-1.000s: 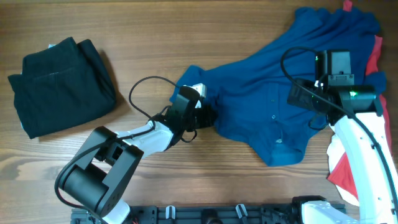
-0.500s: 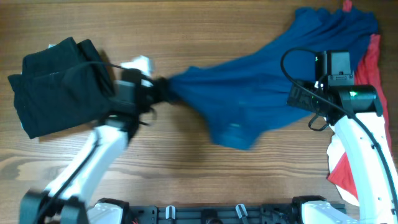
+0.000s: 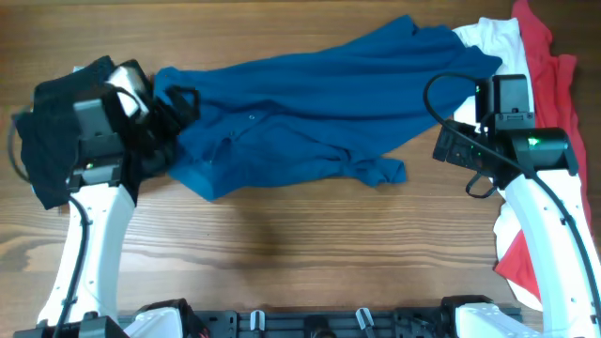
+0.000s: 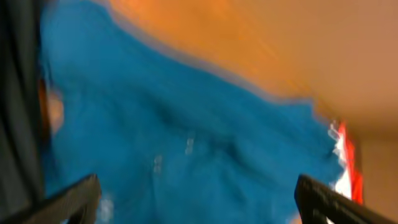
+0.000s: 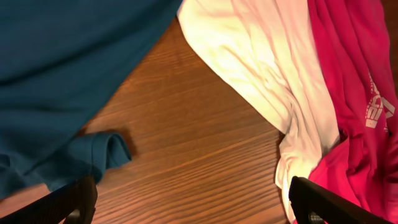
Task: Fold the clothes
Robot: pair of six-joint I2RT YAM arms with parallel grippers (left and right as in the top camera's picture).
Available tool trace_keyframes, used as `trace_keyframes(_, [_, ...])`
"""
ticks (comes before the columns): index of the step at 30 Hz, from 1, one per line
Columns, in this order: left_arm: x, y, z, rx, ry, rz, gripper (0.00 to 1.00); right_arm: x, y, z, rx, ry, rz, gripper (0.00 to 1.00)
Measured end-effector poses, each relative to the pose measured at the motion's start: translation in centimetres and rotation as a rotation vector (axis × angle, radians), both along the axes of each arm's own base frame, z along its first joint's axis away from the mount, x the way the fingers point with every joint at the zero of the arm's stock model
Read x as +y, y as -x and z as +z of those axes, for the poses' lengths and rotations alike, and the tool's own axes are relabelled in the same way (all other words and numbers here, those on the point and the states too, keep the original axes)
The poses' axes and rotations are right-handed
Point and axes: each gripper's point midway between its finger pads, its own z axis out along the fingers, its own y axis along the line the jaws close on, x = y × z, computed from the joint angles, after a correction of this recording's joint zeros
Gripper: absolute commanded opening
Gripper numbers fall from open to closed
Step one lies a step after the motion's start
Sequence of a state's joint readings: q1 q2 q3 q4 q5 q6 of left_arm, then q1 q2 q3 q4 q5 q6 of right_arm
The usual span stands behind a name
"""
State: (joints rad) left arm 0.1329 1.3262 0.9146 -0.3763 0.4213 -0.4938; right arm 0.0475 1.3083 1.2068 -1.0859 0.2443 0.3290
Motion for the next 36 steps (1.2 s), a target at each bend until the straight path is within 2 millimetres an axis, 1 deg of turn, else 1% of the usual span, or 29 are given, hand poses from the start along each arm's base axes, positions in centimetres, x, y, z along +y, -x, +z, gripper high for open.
trace_keyframes(1, [-0.8,0.9,-0.8,0.048,0.010,-0.020,1.00,0.0,0.0,0.0,-0.002,0.000,0.000,1.00])
trace_keyframes(2, [-2.0,2.1,-1.8,0.114,0.022,-0.052,1.00,0.0,0.0,0.0,-0.001,0.000,0.000,1.00])
trace_keyframes(4, [-4.2,3.7,-2.9,0.189,0.034,-0.116,1.00,0.0,0.0,0.0,-0.001,0.000,0.000,1.00])
trace_keyframes(5, [-5.2,4.2,-3.2,0.208,0.035,-0.145,1.00,0.0,0.0,0.0,-0.002,0.000,0.000,1.00])
trace_keyframes(8, [-8.9,5.6,-4.3,0.256,0.035,-0.256,1.00,0.0,0.0,0.0,-0.002,0.000,0.000,1.00])
trace_keyframes(10, [-11.0,6.2,-5.0,0.280,0.041,-0.304,1.00,0.0,0.0,0.0,-0.001,0.000,0.000,1.00])
trace_keyframes(14, [-15.8,7.0,-7.5,0.363,0.084,-0.349,0.96,0.0,0.1,0.0,0.002,0.000,0.000,1.00])
trace_keyframes(18, [-19.9,7.6,-10.1,0.454,0.149,-0.329,0.89,0.0,0.3,-0.1,0.011,0.001,0.000,1.00])
trace_keyframes(20, [-21.9,7.7,-11.1,0.481,0.186,-0.312,0.87,0.0,0.3,-0.1,0.013,0.001,0.000,1.00])
trace_keyframes(21, [-23.0,7.9,-11.5,0.491,0.206,-0.308,0.84,0.0,0.3,-0.1,0.013,0.001,0.000,1.00])
trace_keyframes(24, [-25.5,8.4,-12.4,0.527,0.257,-0.283,0.77,0.0,0.3,-0.1,0.014,0.001,0.000,1.00])
trace_keyframes(26, [-26.8,8.8,-12.8,0.549,0.283,-0.260,0.70,0.0,0.3,-0.1,0.014,0.000,0.000,1.00])
trace_keyframes(27, [-27.5,9.3,-13.1,0.571,0.292,-0.230,0.68,0.0,0.3,-0.1,0.013,0.001,0.000,1.00])
trace_keyframes(29, [-27.7,9.3,-13.4,0.571,0.279,-0.162,0.64,0.0,0.3,-0.1,0.014,0.001,0.000,1.00])
trace_keyframes(34, [-28.4,9.6,-14.1,0.552,0.256,-0.038,0.60,0.0,0.4,-0.1,0.017,0.002,0.004,1.00])
trace_keyframes(36, [-28.6,9.1,-14.0,0.520,0.262,-0.001,0.60,0.0,0.4,-0.1,0.017,0.002,0.004,1.00])
